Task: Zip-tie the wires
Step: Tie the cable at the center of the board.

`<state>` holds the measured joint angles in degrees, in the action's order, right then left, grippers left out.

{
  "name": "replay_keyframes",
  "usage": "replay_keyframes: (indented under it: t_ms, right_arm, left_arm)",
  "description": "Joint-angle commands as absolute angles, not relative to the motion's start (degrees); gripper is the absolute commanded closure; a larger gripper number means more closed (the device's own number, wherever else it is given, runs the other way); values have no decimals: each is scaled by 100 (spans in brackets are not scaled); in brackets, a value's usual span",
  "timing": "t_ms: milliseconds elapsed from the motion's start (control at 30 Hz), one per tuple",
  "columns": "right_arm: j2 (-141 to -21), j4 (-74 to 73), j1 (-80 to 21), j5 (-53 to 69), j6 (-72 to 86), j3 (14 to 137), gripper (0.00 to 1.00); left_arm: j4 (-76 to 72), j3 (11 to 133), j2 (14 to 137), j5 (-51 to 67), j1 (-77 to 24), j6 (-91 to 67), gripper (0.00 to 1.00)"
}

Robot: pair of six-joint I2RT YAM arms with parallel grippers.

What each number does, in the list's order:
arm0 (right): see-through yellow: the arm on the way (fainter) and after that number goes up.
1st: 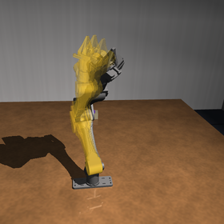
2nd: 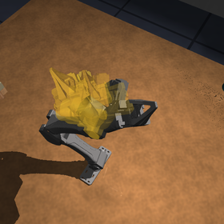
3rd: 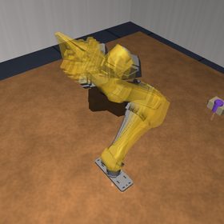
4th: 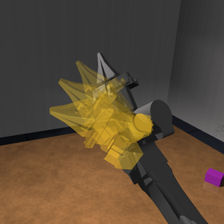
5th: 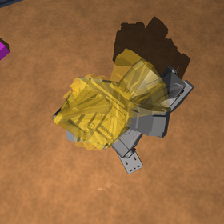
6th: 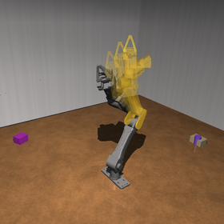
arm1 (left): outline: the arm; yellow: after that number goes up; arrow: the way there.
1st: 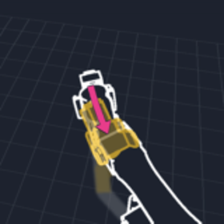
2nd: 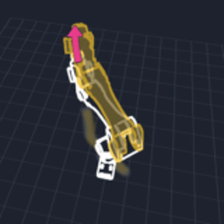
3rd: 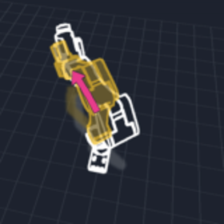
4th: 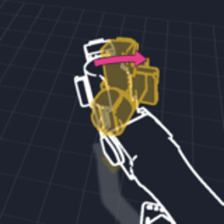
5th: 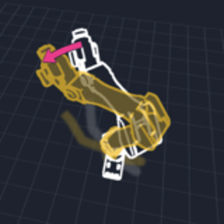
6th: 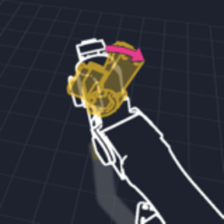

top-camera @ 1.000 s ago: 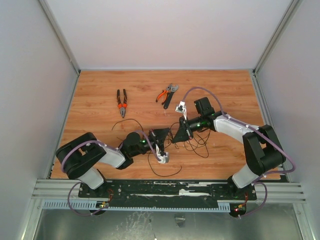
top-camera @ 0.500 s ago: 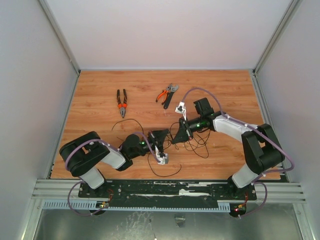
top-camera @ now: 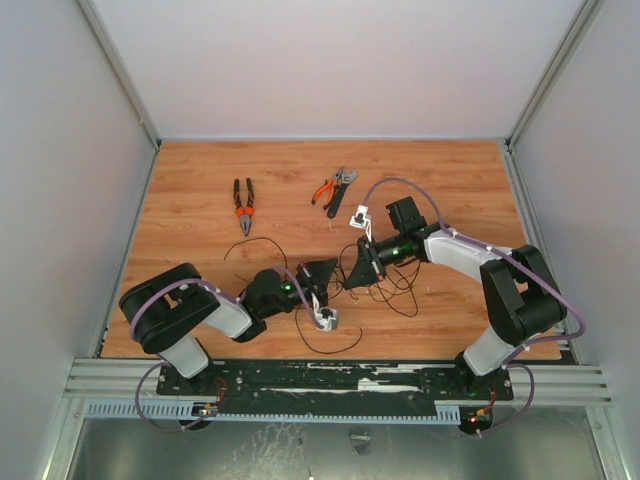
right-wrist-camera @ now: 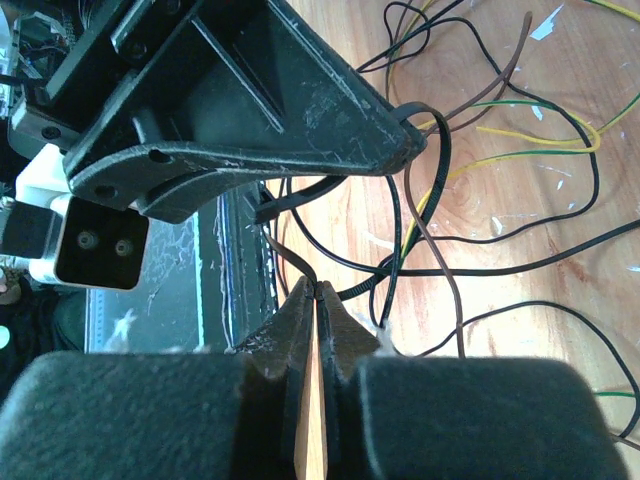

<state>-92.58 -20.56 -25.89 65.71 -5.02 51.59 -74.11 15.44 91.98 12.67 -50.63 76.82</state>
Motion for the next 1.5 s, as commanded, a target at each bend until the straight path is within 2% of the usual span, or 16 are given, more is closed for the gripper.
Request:
replay_keyframes:
  t_ms: [0, 667, 1467]
  right_arm:
    - [-9299, -2042, -2619, 6565, -369, 5327, 100]
    - [-9424, -1943, -2627, 6422, -105, 5505, 100]
    - [-9650, -2254, -2584, 6128, -223, 5722, 100]
  left_arm:
    - [-7122, 1666, 9071, 1077, -5183, 8129, 100]
    - [-6267, 1888, 8972, 642, -5364, 8829, 100]
    - [-6381, 1869, 8943, 545, -5476, 8680, 100]
